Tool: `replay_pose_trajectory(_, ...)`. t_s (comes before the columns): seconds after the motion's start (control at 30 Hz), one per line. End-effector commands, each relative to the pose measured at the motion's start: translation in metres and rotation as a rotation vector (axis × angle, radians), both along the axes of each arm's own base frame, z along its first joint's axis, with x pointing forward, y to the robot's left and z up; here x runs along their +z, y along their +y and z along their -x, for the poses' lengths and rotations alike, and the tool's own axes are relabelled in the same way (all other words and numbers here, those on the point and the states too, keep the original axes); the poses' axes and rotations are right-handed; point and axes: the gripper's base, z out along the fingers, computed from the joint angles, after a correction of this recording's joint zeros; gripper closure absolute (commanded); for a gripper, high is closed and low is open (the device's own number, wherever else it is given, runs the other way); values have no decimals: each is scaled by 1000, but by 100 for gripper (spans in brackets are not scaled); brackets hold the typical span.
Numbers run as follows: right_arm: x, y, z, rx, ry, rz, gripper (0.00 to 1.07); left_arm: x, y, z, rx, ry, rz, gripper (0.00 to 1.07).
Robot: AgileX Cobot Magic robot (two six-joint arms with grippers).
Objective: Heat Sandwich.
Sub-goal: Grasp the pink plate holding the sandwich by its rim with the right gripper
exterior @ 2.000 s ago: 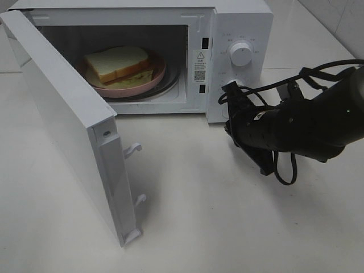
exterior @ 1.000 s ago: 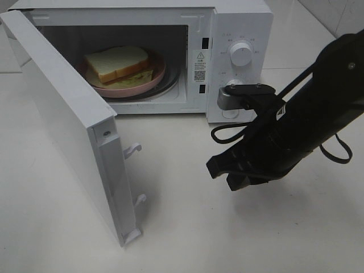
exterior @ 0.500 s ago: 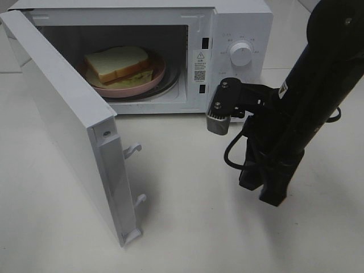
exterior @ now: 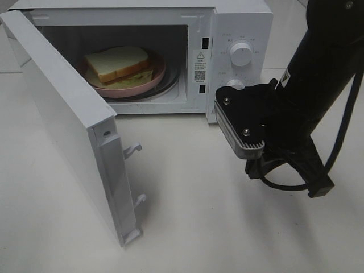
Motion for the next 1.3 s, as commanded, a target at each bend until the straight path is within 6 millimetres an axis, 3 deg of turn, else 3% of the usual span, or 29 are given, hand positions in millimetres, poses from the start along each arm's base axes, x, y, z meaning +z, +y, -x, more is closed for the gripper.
replay_pose_trajectory(0.03,8,-1,-4,47,-41,26,100,0,-1,2,2,-24,16,7)
replay_pose_trajectory(0.3,19,-2,-13,78,-115,59,89,0,-1,2,2,-24,16,7)
replay_pose_trajectory(0.37,20,-2,-15,78,-125,58,75,0,-1,2,2,-24,16,7)
replay_pose_trajectory(0.43,20,-2,-15,75,-127,56,69,0,-1,2,2,-24,16,7)
replay_pose_trajectory(0.47,20,-1,-15,60,-130,52,54,0,-1,2,2,-24,16,7)
replay_pose_trajectory(0.53,20,-1,-16,19,-133,42,38,0,-1,2,2,-24,16,7)
replay_pose_trajectory(0.6,20,0,-17,-1,-138,35,31,0,-1,2,2,-24,16,7)
replay_pose_trajectory(0.63,20,0,-17,-36,-141,27,18,0,-1,2,2,-24,16,7)
replay_pose_trajectory(0.7,21,1,-18,-50,-149,19,12,0,-1,2,2,-24,16,7)
replay_pose_trajectory(1.3,23,14,-23,27,-254,26,14,0,-1,2,2,-24,16,7)
